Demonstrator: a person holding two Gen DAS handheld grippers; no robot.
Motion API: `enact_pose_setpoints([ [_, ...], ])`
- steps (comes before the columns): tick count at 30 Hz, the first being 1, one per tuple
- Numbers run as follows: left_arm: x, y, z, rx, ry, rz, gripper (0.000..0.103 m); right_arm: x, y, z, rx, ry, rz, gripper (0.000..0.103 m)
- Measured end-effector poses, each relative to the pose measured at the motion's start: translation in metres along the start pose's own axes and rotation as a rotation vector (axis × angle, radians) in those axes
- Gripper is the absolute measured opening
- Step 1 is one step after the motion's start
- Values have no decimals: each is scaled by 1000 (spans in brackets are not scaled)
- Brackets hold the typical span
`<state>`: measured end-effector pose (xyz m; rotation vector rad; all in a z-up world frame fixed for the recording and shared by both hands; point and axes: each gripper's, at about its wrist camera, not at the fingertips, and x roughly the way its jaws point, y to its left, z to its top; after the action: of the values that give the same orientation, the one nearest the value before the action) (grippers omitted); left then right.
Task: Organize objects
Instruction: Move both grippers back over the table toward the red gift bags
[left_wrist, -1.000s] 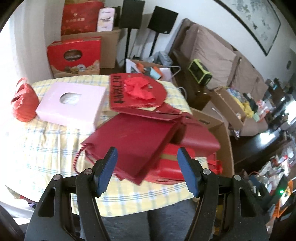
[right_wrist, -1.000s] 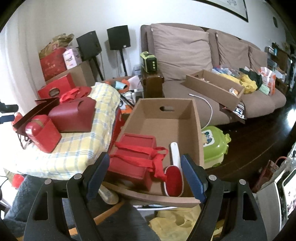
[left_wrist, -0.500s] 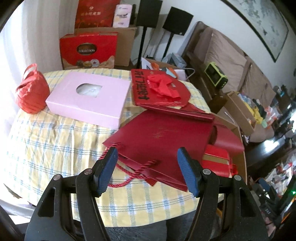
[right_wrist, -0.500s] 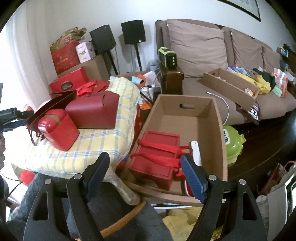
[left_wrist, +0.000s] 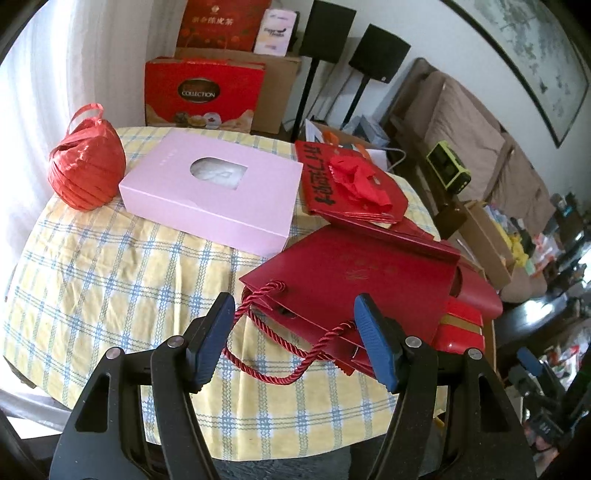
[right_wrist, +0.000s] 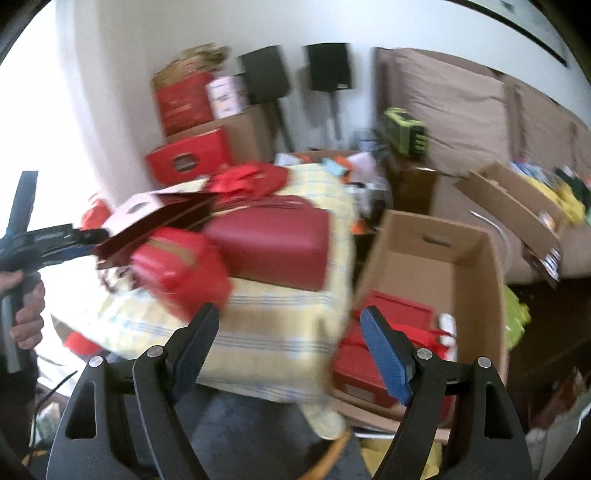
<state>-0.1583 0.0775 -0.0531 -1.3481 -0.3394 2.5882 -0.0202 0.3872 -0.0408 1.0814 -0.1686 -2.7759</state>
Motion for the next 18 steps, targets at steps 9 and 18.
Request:
enact_pose_setpoints([
  [9, 1, 26, -6, -66, -13, -18, 64, 30, 70, 9, -100, 36, 141, 86],
  [18, 6, 72, -15, -179, -16, -36, 64, 69, 103, 1, -139, 57, 73, 96],
])
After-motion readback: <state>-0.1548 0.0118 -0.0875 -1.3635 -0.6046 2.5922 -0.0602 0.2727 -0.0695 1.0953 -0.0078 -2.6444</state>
